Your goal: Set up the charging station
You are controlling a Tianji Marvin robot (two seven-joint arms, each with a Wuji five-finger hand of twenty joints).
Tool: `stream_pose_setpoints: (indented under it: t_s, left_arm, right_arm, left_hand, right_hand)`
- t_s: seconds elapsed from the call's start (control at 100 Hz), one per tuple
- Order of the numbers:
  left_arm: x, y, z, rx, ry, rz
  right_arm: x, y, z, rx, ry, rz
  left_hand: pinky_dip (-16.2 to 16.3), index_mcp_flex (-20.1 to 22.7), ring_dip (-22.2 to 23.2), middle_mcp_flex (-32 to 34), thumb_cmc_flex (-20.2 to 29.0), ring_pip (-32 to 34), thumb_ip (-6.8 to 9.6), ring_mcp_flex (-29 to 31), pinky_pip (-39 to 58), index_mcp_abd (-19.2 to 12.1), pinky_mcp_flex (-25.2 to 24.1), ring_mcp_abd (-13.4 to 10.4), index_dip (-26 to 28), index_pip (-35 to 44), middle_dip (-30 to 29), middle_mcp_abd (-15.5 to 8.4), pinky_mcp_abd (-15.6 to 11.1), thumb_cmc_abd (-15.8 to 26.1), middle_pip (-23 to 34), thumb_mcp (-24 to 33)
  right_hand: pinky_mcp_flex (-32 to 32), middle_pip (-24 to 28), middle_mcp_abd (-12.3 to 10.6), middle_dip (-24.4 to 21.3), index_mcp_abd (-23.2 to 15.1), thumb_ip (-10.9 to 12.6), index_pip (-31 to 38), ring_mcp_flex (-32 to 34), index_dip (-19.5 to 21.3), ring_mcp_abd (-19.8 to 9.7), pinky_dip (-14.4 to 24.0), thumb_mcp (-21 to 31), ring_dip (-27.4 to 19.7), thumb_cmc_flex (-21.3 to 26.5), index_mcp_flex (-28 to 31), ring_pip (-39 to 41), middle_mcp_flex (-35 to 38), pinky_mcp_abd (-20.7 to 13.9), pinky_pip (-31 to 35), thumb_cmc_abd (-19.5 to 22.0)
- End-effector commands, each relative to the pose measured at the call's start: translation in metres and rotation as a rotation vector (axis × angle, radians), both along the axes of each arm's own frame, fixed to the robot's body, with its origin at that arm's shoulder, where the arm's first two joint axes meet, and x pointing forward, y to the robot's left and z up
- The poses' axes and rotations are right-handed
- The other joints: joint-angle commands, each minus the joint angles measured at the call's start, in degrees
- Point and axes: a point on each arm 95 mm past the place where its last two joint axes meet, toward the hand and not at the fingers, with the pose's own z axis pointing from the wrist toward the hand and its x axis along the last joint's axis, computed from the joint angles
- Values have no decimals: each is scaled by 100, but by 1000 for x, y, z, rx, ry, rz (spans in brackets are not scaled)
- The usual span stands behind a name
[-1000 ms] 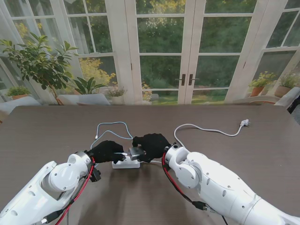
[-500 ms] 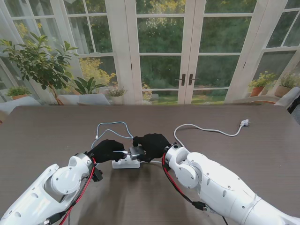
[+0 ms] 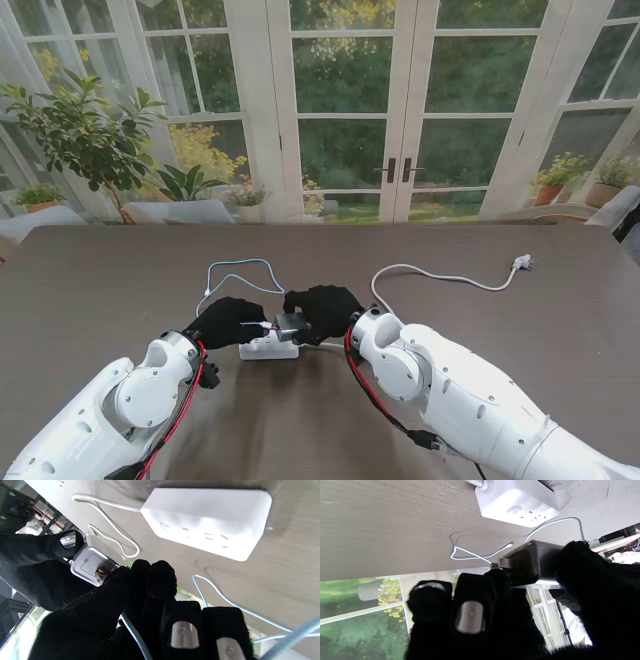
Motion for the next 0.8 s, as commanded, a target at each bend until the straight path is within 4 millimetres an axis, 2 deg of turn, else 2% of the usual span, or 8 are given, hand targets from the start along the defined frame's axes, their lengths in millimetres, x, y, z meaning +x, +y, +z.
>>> stream_pose_setpoints:
  t_s: [0.0, 0.41, 0.62, 0.69, 0.72, 0.76, 0.79]
  left_arm:
    - [-1, -6, -2, -16, 8, -3]
    - [1, -10, -5, 12, -30, 13]
    - [1, -11, -6, 31, -43, 17]
    - [1, -11, -6, 24, -38, 17]
    - [1, -11, -6, 21, -35, 15]
    - [1, -11, -6, 15, -27, 10]
    - [1, -10, -5, 11, -23, 7]
  right_arm:
    - [-3, 5, 1, 2, 15, 9]
    - [-3, 5, 1, 6, 39, -3]
    - [-3, 5, 2, 3, 45, -11]
    - [-3, 5, 2, 1, 45, -13]
    - [-3, 4, 2, 0, 45, -13]
    - [-3, 4, 2, -2, 45, -14]
    - [-3, 4, 2, -2, 45, -14]
  left_hand:
    - [178, 48, -41, 471, 113, 864, 156, 79, 1635, -363, 398, -773, 19, 417, 33, 193, -1525, 415, 98, 36]
    - [230, 27, -62, 519, 89, 897, 151, 78, 1635, -351, 402, -875, -3, 446, 30, 74, -1581, 482, 121, -1]
    - [251, -36, -71, 529, 142, 918, 170, 79, 1635, -279, 411, -1017, -12, 417, 21, -9, -1723, 574, 200, -125]
    - [276, -83, -78, 521, 243, 928, 302, 79, 1635, -216, 414, -1039, -163, 257, -15, -40, -1781, 657, 205, -443]
    - [277, -93, -83, 521, 230, 925, 420, 78, 1635, -202, 414, -1027, -270, 188, -45, -60, -1782, 593, 171, -582]
    - [272, -177, -98, 473, -381, 900, 676, 79, 1635, -207, 414, -956, -369, 210, -97, -89, -1779, 120, 89, -435]
    - [231, -269, -112, 369, -944, 867, 645, 78, 1635, -193, 415, -902, -276, 138, -74, -127, -1805, -258, 52, -80]
  right_hand:
    - [127, 27, -93, 74, -400, 323, 2852, 233, 468, 19, 99, 496, -3197, 497, 539, 235, 217, 91, 452, 573]
    - [148, 16, -62, 70, -385, 325, 2840, 234, 472, 10, 102, 495, -3187, 505, 551, 241, 238, 139, 435, 566]
    - [158, 8, -61, 69, -342, 326, 2831, 233, 465, 12, 104, 492, -3182, 517, 569, 242, 241, 156, 426, 565]
    - [159, 7, -60, 70, -341, 326, 2831, 232, 465, 18, 105, 488, -3182, 520, 569, 238, 242, 157, 426, 567]
    - [159, 6, -61, 70, -341, 327, 2831, 232, 465, 17, 105, 488, -3183, 521, 569, 236, 240, 158, 425, 570]
    - [159, 5, -63, 71, -341, 325, 2831, 232, 465, 18, 106, 483, -3184, 517, 569, 234, 236, 158, 425, 577]
    - [159, 5, -63, 72, -341, 328, 2831, 233, 465, 11, 106, 486, -3184, 526, 569, 231, 236, 158, 425, 574]
